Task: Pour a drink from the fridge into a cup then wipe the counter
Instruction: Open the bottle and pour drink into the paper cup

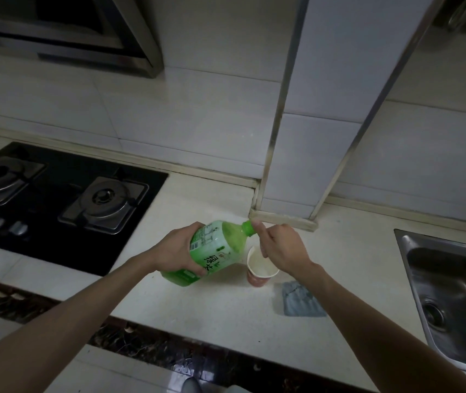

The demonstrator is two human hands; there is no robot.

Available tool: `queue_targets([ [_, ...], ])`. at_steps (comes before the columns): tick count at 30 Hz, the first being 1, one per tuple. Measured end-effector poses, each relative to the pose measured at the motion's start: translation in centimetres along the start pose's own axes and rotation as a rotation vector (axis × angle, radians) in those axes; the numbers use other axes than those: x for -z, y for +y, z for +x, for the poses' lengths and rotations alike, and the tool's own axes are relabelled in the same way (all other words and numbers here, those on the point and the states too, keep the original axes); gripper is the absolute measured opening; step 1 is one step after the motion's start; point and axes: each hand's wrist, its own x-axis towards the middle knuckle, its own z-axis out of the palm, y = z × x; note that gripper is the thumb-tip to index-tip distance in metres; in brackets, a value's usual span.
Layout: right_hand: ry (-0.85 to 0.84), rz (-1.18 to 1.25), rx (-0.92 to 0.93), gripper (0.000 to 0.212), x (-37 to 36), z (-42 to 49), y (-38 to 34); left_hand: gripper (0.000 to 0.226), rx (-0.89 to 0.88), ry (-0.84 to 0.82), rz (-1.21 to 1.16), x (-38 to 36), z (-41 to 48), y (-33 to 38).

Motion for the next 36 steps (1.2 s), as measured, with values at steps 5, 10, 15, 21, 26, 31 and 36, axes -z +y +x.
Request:
queue_targets([
  [5,0.148,0.146,0.022,0.072,-0.2,0.5,-0.2,0.085,-0.003,0.018,-0.012,0.3,-0.2,0.0],
  [10,0.039,0.213,0.171,0.031,-0.6,0.6,-0.4,0.083,0.000,0.026,-0.021,0.3,-0.2,-0.5],
  [15,0.088,0.143,0.157,0.030,-1.8,0.3,-1.3,0.084,-0.009,0.038,-0.007,0.6,-0.2,-0.9],
  [21,0.131,-0.073,0.042,0.043,-1.6,0.3,-1.8,0.086,-0.054,0.056,0.066,0.8,0.0,-1.2],
  [26,0.178,0.049,-0.206,0.064,-1.7,1.1,-2.8,0.088,-0.119,0.090,0.103,0.7,0.4,-0.9],
  [31,0.185,-0.178,-0.060,0.059,-0.9,1.0,-3.9,0.088,-0.125,0.023,0.046,1.8,0.7,-1.0],
  [36,0.340,-0.390,0.255,0.052,0.1,2.0,-4.3,0.088,-0.111,-0.061,-0.056,2.6,0.8,-1.0],
])
